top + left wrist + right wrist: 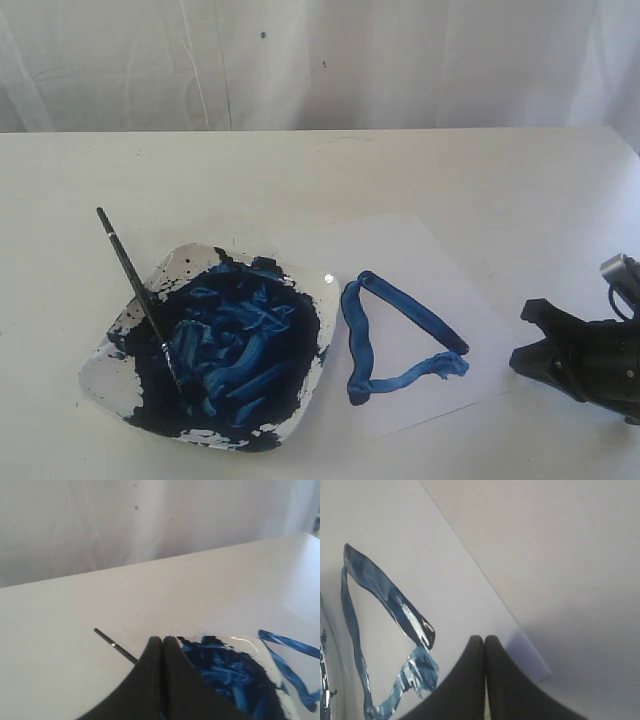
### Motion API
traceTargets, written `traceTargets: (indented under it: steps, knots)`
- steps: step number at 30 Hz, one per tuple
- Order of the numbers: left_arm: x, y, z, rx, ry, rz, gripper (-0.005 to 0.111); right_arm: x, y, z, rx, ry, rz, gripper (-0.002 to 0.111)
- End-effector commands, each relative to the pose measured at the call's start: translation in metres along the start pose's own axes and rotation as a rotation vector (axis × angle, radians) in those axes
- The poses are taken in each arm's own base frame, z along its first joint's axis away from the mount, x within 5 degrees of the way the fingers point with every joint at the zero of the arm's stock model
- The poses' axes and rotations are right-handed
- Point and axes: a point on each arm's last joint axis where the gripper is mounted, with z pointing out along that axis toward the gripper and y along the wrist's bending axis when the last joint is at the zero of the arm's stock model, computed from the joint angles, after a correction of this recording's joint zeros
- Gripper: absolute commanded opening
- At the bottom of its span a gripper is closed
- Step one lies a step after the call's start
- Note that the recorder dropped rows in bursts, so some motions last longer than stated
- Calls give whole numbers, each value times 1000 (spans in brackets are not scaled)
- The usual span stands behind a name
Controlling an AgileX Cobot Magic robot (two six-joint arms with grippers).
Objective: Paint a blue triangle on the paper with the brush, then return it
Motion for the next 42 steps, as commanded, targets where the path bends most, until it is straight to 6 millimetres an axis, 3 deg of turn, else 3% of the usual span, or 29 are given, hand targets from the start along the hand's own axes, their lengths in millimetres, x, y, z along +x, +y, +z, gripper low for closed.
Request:
traceTargets:
  steps: [1,5,18,27,33,42]
  knots:
    - [37,6,-3,-117,-94,-46,0,0,0,1,3,5,-5,0]
    - [68,6,-4,-161,-120,-50,0,0,0,1,3,5,-5,0]
    - [124,20,18,-259,-59,-45,0,0,0,1,3,5,-5,0]
    - [177,30,27,-366,10,-85,0,0,0,1,3,5,-5,0]
    - [192,28,24,-354,158,-38,0,0,0,1,3,5,-5,0]
    - [194,27,21,-363,154,-54,0,0,0,1,3,5,-5,0]
